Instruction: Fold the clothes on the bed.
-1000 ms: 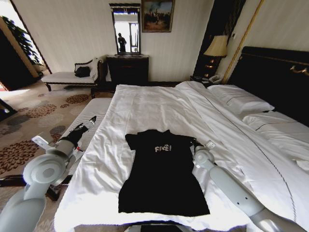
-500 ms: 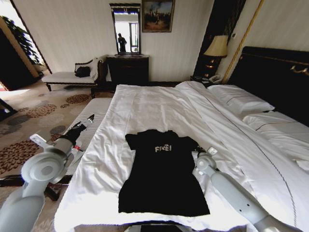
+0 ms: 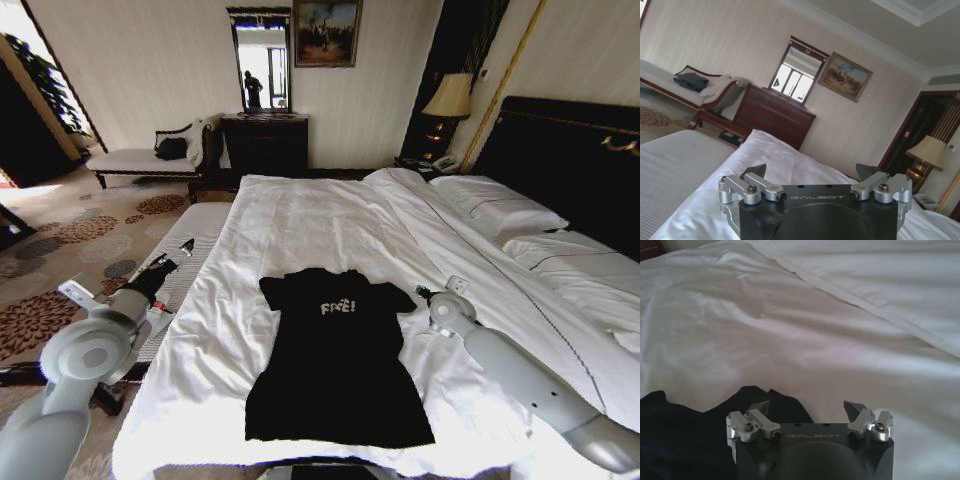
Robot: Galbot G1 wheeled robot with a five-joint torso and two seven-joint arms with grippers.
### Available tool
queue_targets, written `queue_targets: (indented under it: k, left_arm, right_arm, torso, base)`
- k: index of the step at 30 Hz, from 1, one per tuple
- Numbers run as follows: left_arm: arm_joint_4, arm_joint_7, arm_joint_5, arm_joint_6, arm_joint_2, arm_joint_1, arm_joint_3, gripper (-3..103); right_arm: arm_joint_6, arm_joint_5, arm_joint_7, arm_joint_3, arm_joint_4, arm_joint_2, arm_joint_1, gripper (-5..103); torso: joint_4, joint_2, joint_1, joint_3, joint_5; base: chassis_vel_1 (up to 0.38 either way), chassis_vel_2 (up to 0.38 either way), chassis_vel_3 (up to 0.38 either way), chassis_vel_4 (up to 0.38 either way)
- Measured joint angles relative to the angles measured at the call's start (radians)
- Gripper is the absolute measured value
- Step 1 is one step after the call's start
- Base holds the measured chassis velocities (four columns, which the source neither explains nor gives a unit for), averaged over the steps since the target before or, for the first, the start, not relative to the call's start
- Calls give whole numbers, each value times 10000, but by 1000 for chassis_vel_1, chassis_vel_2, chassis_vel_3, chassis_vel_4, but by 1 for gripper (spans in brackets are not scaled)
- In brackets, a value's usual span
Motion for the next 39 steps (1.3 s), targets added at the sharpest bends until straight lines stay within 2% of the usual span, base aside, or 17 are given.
queue_targets:
  k: [2, 4, 6, 10, 15, 25, 26, 27, 28, 29, 32, 34, 37, 39]
  left_arm:
    - [-219, -3, -40, 47, 58, -205, 110, 100]
    - [-273, -5, -48, 62, 62, -240, 130, 100]
    - [-455, -9, -63, 103, 43, -274, 166, 100]
    - [-582, -13, -70, 123, 2, -182, 142, 100]
    - [-586, -22, -66, 126, -32, -117, 136, 100]
    - [-491, -26, 29, 127, -153, -115, 276, 100]
    - [-489, -26, 30, 127, -154, -115, 276, 100]
    - [-487, -26, 31, 127, -154, -109, 276, 100]
    - [-476, -27, 33, 127, -157, -89, 267, 100]
    - [-476, -27, 33, 127, -157, -89, 267, 100]
    - [-465, -27, 42, 117, -174, -28, 230, 100]
    - [-464, -27, 45, 114, -176, -18, 226, 100]
    - [-448, -27, 88, 97, -178, 7, 216, 100]
    - [-446, -26, 96, 93, -177, 10, 215, 100]
  right_arm:
    - [49, -122, -371, -133, -277, 326, 118, 93]
    - [104, -204, -471, -184, -385, 417, 160, 93]
    - [414, -585, -858, -416, -827, 708, 337, 99]
    - [895, -1097, -1458, -650, -1561, 1040, 659, 100]
    - [1061, -1490, -1815, -870, -2347, 1352, 1008, 100]
    - [1064, -1657, -2121, -1232, -2974, 1609, 1305, 101]
    - [1065, -1692, -2167, -1261, -3021, 1617, 1318, 96]
    - [1073, -1730, -2216, -1290, -3064, 1622, 1328, 96]
    - [1097, -1807, -2311, -1339, -3126, 1624, 1335, 86]
    - [1097, -1807, -2311, -1339, -3126, 1624, 1335, 86]
    - [1149, -1951, -2406, -1397, -3257, 1630, 1352, 70]
    - [1161, -1972, -2420, -1403, -3275, 1629, 1358, 70]
    - [1272, -2078, -2542, -1451, -3341, 1613, 1387, 52]
    - [1291, -2085, -2561, -1457, -3341, 1608, 1390, 52]
  torso:
    - [4, 0, 0, 0, 5]
    - [4, 0, 0, 0, 4]
    - [4, 0, 0, 1, 1]
    - [4, 0, 0, 0, -2]
    - [4, 0, 0, 1, -3]
    - [3, 0, 0, 0, -2]
    - [3, 0, 0, 0, -2]
    - [3, 0, 0, 0, -2]
    - [3, -1, 0, 0, -1]
    - [3, -1, 0, 0, -1]
    - [3, 0, 0, 0, -1]
    - [2, 0, 0, 0, -1]
    - [4, 0, 0, 0, -1]
    - [3, 0, 0, 0, -1]
  base:
    - [0, 0, 0, 0]
    - [0, 0, 0, 0]
    - [0, 0, 0, 0]
    - [0, 0, 0, 0]
    - [0, 0, 0, 0]
    - [0, 0, 0, 0]
    - [0, 0, 0, 0]
    - [0, 0, 0, 0]
    - [0, 0, 0, 0]
    - [0, 0, 0, 0]
    - [0, 0, 0, 0]
    - [0, 0, 0, 0]
    - [0, 0, 0, 0]
    - [0, 0, 0, 0]
